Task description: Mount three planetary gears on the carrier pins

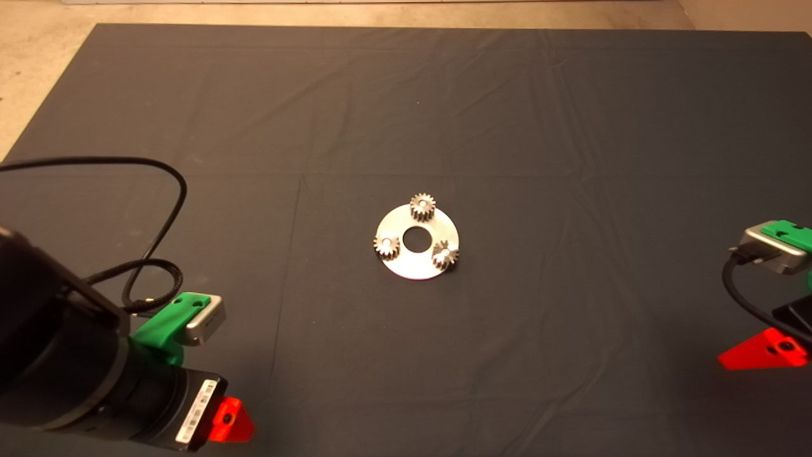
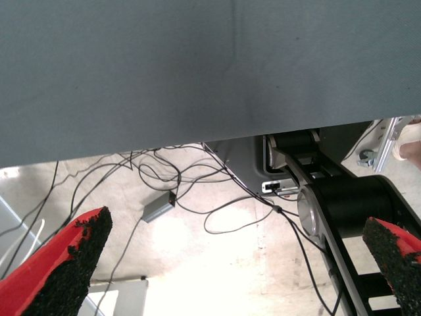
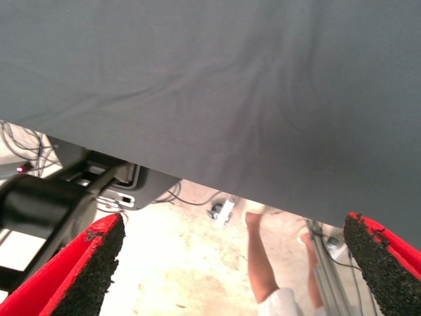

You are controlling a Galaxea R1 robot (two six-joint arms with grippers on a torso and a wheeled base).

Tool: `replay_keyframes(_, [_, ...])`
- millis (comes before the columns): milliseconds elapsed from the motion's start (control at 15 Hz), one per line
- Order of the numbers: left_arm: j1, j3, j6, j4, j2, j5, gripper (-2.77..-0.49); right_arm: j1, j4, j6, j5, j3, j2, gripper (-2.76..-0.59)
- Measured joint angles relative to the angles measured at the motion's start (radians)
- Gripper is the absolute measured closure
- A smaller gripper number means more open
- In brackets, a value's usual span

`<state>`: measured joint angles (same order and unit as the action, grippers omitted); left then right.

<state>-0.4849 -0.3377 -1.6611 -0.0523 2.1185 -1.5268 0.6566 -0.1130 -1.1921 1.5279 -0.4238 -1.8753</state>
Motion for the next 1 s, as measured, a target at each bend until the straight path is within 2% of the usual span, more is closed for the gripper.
replay_keyframes(333, [0.000, 0.000, -0.018, 0.000, 0.000, 0.001, -2.76, 0.000, -0.003, -0.003, 0.003, 0.007, 0.005, -2.75])
replay_keyframes(467, [0.000, 0.000, -0.022, 0.000, -0.010, 0.000, -2.76, 0.000, -0.003, -0.003, 0.003, 0.007, 0.005, -2.75])
replay_keyframes(1000, [0.000, 0.000, -0.008, 0.000, -0.002, 0.001, -2.76, 0.000, -0.005, -0.007, 0.003, 0.009, 0.000, -2.75])
